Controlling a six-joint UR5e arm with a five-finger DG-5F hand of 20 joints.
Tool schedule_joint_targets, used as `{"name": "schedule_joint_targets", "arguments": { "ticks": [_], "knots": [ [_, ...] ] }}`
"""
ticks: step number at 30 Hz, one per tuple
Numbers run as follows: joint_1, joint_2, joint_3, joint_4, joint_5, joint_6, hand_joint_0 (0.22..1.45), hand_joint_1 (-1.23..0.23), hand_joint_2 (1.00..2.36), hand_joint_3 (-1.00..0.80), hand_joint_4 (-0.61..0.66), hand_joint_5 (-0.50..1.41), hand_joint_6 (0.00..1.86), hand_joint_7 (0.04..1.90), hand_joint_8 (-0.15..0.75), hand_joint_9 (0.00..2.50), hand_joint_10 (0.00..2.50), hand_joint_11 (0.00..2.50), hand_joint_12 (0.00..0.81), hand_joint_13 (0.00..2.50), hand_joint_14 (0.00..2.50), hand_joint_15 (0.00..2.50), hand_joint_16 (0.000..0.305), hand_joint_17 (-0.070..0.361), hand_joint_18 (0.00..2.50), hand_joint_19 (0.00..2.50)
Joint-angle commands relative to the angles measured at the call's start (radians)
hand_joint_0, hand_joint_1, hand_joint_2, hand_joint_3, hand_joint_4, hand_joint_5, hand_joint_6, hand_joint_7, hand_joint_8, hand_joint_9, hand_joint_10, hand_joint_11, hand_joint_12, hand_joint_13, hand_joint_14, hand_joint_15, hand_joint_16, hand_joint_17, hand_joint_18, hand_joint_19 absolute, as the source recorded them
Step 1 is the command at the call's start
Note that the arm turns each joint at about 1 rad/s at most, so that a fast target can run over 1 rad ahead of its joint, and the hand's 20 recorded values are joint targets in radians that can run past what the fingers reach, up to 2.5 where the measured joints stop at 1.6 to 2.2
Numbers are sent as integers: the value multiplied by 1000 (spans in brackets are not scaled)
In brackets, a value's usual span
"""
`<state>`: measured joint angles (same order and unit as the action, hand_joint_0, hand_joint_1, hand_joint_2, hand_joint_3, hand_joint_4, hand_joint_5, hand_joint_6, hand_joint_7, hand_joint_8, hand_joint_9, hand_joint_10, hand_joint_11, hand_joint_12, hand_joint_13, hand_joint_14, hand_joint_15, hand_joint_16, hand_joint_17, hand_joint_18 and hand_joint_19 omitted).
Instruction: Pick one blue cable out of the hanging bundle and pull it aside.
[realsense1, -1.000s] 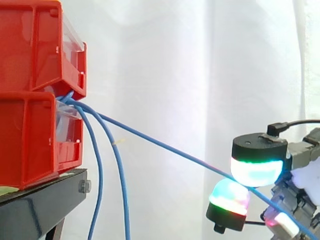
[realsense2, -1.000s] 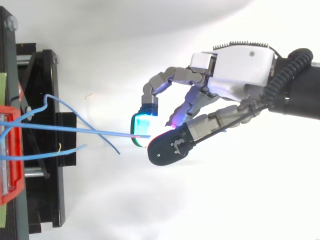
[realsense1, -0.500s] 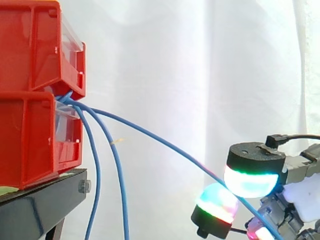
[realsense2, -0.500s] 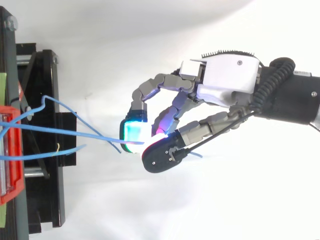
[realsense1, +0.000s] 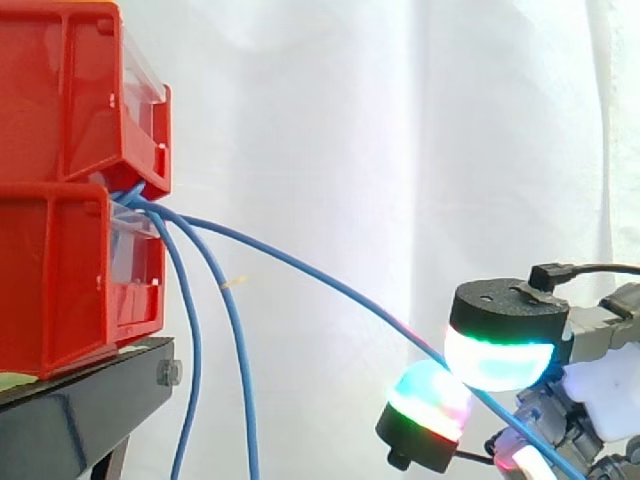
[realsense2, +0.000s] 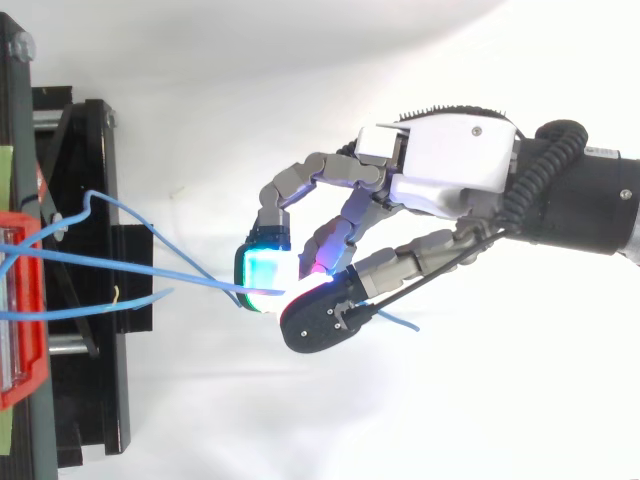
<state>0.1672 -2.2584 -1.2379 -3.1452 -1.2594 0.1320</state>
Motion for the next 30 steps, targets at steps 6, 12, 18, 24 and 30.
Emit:
{"name": "schedule_joint_targets", "arguments": {
  "ticks": [6, 12, 18, 24, 30],
  "knots": [
    [0, 0, 0, 1, 0, 0, 587, -807, 1000, -178, -162, -5, 859, 985, 216, 1227, 16, 479, 351, 825, 19, 488, 63, 141, 568, 381],
    [0, 0, 0, 1, 0, 0, 591, -810, 1000, -180, -163, -4, 859, 988, 217, 1238, 16, 485, 351, 838, 19, 497, 62, 140, 579, 386],
    [0, 0, 0, 1, 0, 0, 592, -811, 1000, -183, -161, -4, 859, 988, 218, 1250, 17, 494, 348, 846, 17, 502, 62, 140, 587, 377],
    [0, 0, 0, 1, 2, 0, 596, -812, 1000, -194, -167, -5, 860, 983, 220, 1249, 19, 503, 353, 839, 18, 505, 62, 140, 549, 363],
    [0, 0, 0, 1, 2, 0, 599, -809, 1001, -205, -167, -8, 862, 967, 220, 1240, 17, 502, 349, 815, 18, 512, 62, 139, 512, 353]
  ]
}}
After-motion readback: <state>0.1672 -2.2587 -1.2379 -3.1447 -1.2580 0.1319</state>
